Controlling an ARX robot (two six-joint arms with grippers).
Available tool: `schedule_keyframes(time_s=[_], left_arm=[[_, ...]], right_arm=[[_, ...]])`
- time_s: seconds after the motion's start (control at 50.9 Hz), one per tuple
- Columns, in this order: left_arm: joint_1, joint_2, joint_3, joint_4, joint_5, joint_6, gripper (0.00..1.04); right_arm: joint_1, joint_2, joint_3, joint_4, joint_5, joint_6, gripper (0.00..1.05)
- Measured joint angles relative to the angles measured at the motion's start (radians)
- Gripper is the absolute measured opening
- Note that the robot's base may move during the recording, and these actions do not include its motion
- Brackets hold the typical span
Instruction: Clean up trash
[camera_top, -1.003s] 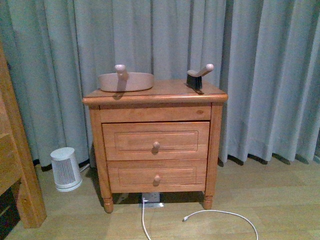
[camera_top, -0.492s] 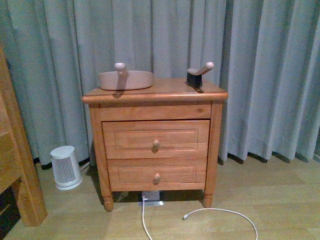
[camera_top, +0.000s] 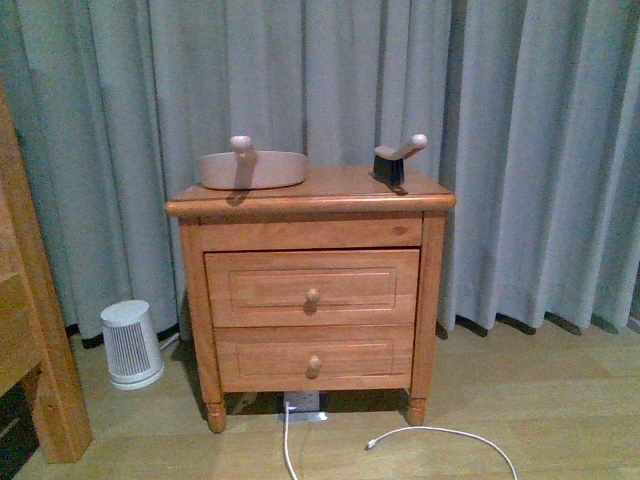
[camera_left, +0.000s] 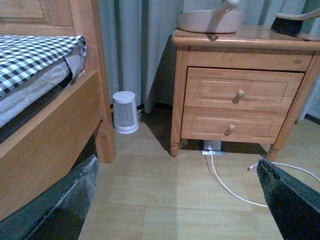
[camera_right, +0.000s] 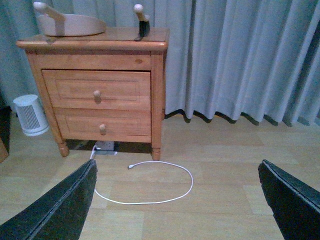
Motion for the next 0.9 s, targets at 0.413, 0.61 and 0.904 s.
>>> schedule_keyframes(time_s=[0.413, 0.61, 0.904], left_arm=[[0.000, 0.000, 0.000, 0.000, 0.000, 0.000, 0.97], [0.000, 0.000, 0.000, 0.000, 0.000, 0.000, 0.97], [0.000, 0.000, 0.000, 0.000, 0.000, 0.000, 0.97]], right_arm=[[0.000, 0.000, 0.000, 0.000, 0.000, 0.000, 0.97], [0.000, 0.000, 0.000, 0.000, 0.000, 0.000, 0.97], [0.000, 0.000, 0.000, 0.000, 0.000, 0.000, 0.97]])
